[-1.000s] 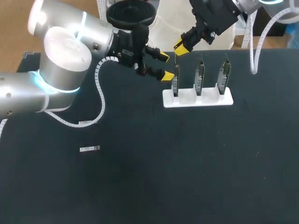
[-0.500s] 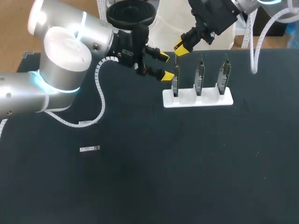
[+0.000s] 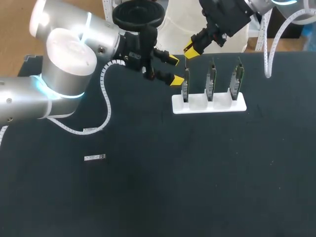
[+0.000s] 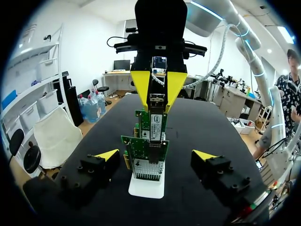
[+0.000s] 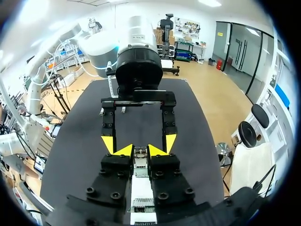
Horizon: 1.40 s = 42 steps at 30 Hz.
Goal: Pick up the optical module with the left hand, and insert it into the network port with the right hand.
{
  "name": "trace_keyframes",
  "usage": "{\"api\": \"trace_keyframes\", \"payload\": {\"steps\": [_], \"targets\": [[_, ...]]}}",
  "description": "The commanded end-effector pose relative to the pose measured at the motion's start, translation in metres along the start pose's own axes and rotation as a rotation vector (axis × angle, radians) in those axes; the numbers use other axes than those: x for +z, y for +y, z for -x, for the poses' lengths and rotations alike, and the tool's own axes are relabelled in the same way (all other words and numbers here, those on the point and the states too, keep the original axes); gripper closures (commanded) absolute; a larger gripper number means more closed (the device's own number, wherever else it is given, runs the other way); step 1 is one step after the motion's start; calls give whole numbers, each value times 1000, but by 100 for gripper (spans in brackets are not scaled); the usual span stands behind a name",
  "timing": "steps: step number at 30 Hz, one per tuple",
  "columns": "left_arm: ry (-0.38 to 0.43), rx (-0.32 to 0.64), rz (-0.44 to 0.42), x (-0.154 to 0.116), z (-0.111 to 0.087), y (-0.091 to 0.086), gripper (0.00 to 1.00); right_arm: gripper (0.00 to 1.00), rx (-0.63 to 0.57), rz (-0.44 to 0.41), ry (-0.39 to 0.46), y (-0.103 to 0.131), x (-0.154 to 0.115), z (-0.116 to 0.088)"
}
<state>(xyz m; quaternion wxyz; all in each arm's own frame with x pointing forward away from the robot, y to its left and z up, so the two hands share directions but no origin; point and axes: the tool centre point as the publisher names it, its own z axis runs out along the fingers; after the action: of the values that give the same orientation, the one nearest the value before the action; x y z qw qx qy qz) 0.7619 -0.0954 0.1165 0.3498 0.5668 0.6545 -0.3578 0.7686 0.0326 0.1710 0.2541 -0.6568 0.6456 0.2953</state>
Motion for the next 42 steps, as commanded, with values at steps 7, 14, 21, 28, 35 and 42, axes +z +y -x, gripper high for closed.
{"api": "trace_keyframes", "payload": {"steps": [7,14,21,28,35,42], "targets": [[5,-2,-1,0,1,0,0,100,4,-15,-8,3,1,1],[5,-2,-1,0,1,0,0,100,11,-9,-1,4,5,-2],[5,-2,-1,0,1,0,0,100,21,-12,6,4,6,-4],[5,-2,-1,0,1,0,0,100,30,-13,7,4,7,-6],[5,-2,-1,0,1,0,0,0,37,-19,-18,5,3,-5],[5,-2,-1,0,1,0,0,0,79,36,-111,4,-13,-6]]}}
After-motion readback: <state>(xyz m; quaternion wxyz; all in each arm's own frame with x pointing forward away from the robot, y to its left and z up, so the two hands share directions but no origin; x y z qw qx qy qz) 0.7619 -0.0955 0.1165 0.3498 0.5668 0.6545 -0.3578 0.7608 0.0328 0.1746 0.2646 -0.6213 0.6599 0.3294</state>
